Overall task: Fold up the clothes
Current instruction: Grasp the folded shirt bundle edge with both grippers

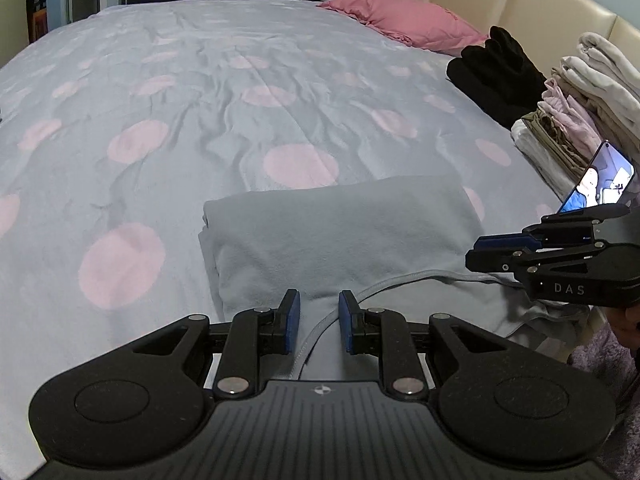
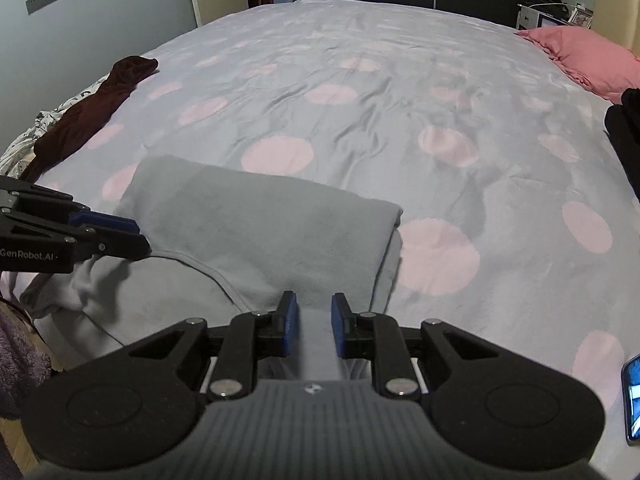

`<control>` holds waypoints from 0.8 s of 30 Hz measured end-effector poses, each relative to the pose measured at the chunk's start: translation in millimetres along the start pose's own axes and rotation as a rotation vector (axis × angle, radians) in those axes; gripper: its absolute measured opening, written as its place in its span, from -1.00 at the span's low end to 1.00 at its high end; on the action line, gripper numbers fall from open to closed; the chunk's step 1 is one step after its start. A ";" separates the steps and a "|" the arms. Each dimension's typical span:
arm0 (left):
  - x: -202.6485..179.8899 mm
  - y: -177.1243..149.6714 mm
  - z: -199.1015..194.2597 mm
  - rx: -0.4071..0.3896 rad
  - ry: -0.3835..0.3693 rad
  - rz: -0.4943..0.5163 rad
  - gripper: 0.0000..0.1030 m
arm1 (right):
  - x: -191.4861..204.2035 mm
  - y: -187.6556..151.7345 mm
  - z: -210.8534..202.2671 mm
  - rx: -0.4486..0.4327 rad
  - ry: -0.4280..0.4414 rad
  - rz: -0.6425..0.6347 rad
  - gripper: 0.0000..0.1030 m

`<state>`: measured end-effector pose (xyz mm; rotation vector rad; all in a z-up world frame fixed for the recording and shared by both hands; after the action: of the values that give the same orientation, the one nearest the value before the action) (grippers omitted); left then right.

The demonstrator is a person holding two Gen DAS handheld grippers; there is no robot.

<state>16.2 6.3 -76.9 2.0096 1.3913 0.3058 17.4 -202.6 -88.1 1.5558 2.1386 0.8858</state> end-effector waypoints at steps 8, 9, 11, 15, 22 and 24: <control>11.4 7.7 -21.1 -0.091 0.037 -0.090 -0.61 | -6.6 4.6 -17.0 -0.066 -0.003 0.047 -0.12; 14.3 9.7 -24.5 -0.110 0.056 -0.098 -0.54 | -9.0 5.7 -18.4 -0.069 -0.004 0.065 -0.04; 22.1 13.4 -31.6 -0.150 0.085 -0.135 -0.33 | -14.1 7.9 -21.3 -0.074 -0.005 0.103 0.10; 37.6 15.4 -31.9 -0.144 0.092 -0.226 -0.09 | -27.9 9.0 -21.1 -0.059 -0.014 0.191 0.23; 52.5 3.2 -14.4 -0.051 0.030 -0.337 -0.09 | -45.0 2.8 -14.3 -0.004 -0.006 0.301 0.27; 54.8 -1.6 -9.1 -0.023 0.021 -0.356 -0.09 | -49.3 -0.7 -10.5 0.020 0.018 0.347 0.27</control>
<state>32.3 59.4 -80.7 1.7025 1.7156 0.1822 27.1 -252.0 -84.6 1.9735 1.9239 0.9882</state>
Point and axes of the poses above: each gripper's, at about its wrist camera, not at the fingertips, and z roughly the way its jaws point, x to its left, y to its top, the point moved 4 cm from there along z, roughly the way its jaws point, and after that the axes turned 1 degree about -x, right-handed, at the moved point
